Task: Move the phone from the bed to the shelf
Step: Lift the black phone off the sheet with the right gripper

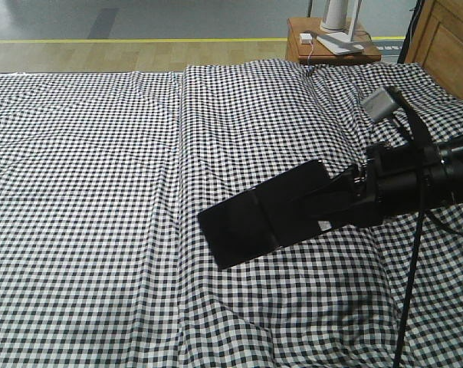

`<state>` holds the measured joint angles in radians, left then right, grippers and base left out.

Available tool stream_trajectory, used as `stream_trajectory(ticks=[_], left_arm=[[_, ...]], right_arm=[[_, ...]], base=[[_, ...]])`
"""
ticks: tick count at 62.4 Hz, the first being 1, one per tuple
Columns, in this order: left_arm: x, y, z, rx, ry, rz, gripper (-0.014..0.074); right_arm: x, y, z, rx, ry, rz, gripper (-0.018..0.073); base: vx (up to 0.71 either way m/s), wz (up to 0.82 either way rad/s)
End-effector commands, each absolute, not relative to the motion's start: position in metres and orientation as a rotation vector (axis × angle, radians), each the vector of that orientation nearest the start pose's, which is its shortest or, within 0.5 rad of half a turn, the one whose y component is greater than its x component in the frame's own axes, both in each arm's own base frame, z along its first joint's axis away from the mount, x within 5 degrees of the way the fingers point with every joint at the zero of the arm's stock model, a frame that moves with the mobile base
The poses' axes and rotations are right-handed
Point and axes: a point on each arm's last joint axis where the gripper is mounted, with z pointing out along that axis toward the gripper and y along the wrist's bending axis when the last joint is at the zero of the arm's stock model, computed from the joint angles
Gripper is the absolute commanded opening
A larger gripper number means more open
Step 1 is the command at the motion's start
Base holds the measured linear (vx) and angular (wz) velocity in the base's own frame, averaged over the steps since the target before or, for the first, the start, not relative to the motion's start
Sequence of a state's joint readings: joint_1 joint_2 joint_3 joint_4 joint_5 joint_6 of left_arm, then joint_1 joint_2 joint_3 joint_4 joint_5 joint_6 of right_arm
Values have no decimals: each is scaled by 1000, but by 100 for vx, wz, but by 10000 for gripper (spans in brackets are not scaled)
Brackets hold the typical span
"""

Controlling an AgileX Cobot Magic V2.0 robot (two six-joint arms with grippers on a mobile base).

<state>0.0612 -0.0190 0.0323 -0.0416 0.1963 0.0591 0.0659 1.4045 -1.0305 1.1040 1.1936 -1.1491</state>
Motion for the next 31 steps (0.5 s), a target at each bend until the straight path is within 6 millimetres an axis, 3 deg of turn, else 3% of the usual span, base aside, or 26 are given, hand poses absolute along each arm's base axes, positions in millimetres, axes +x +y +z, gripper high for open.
stream_trajectory(ticks=[1, 16, 31], left_arm=[[56, 3, 190, -39, 1622, 50, 1], [56, 3, 190, -39, 1622, 50, 1], [56, 3, 190, -39, 1622, 50, 1]], right_arm=[[233, 107, 340, -988, 1999, 1223, -2], [212, 128, 351, -1102, 1941, 1259, -2], [210, 129, 352, -1109, 1935, 1257, -2]], base=[[0, 0], [0, 0], [0, 0]])
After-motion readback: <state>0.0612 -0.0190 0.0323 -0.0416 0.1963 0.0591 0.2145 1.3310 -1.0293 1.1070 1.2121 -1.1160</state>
